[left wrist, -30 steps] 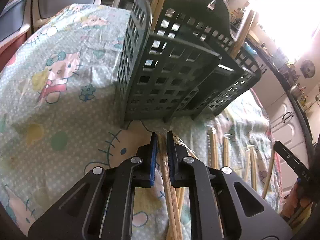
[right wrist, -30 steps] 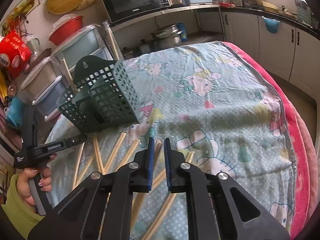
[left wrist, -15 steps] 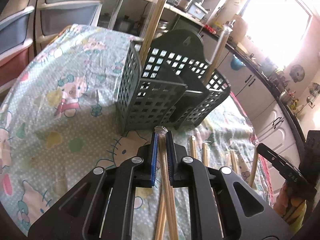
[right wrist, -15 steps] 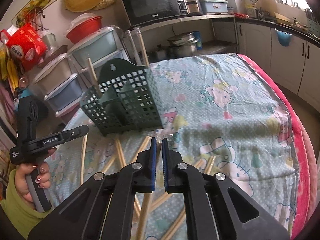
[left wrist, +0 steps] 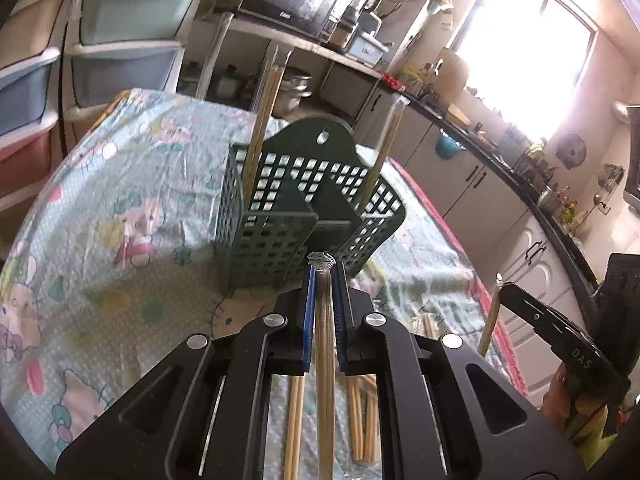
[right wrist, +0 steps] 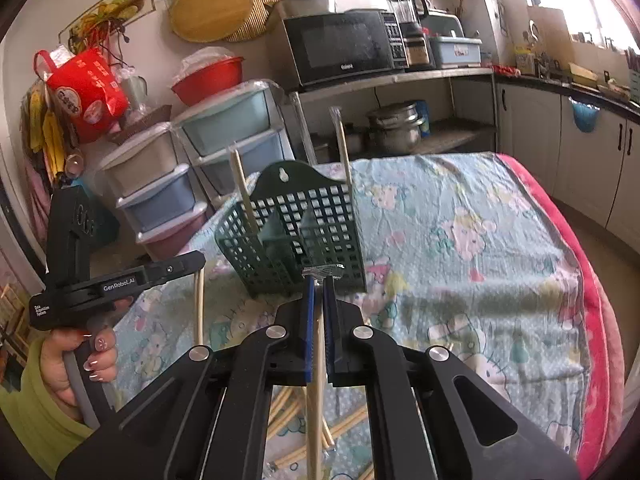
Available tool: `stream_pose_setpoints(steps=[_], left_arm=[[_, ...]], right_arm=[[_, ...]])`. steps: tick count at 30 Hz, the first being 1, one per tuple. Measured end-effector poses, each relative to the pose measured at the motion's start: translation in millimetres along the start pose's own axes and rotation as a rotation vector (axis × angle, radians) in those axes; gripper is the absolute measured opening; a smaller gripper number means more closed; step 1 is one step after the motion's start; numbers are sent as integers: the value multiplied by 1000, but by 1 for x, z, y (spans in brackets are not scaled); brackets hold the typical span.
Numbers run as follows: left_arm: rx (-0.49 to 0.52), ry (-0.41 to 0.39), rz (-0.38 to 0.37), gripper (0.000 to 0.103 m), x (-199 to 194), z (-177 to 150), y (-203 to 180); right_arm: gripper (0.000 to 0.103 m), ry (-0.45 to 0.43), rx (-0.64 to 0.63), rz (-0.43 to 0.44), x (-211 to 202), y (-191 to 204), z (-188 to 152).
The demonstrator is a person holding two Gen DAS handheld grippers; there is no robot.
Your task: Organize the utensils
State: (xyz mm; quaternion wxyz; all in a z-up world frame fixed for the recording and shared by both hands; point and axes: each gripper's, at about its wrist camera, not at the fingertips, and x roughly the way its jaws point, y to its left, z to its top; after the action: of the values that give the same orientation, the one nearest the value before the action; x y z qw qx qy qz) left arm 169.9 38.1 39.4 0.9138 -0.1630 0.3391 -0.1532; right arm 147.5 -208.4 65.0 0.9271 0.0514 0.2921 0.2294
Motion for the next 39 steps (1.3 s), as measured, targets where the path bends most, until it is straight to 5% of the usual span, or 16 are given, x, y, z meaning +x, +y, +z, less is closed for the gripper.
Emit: stream_pose_setpoints(steps=[39], left_arm=[[148,-272,-75,5,-56,102,-74]], right_arm=[[3,-287,-86,41,-36,40,101]])
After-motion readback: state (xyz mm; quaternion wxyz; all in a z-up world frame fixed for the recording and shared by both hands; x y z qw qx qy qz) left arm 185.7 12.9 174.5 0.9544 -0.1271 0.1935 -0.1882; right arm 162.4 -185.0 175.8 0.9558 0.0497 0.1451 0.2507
